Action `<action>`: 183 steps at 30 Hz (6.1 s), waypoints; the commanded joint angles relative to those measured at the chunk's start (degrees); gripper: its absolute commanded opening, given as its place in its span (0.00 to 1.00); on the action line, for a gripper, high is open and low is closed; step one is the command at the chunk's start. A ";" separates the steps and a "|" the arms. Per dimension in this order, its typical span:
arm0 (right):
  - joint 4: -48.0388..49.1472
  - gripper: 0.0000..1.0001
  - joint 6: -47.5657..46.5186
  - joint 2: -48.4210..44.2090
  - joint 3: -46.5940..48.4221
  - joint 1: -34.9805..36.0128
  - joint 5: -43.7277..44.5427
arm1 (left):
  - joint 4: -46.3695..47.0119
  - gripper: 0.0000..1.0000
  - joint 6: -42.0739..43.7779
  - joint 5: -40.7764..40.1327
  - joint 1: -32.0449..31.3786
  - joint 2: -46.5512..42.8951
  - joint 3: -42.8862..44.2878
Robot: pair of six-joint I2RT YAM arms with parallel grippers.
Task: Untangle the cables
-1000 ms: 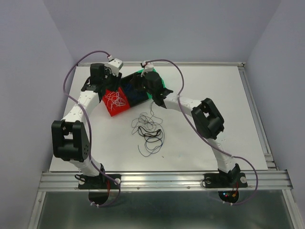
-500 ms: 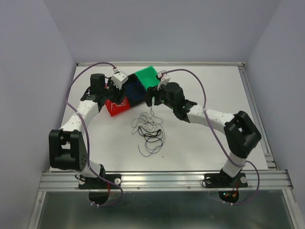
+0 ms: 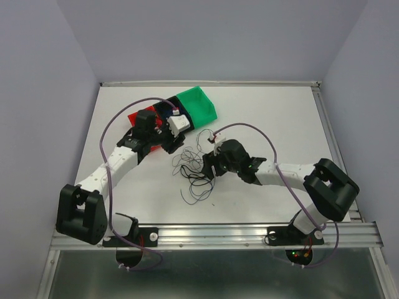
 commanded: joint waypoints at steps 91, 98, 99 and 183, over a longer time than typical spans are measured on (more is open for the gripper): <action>-5.89 0.01 0.59 -27.91 24.99 2.06 -15.53 | 22.98 0.63 -19.10 43.32 -4.67 -10.98 3.87; -5.89 0.01 0.24 -28.43 26.83 1.97 -14.31 | 22.80 0.47 -14.80 35.05 -8.28 -4.58 -1.05; -5.89 0.01 0.15 -28.87 27.36 1.97 -14.04 | 21.93 0.46 -12.61 33.22 -8.28 -3.78 -1.93; 33.93 0.01 -11.37 35.29 77.20 -4.09 9.60 | 20.43 0.57 -24.81 -4.86 20.63 5.72 2.81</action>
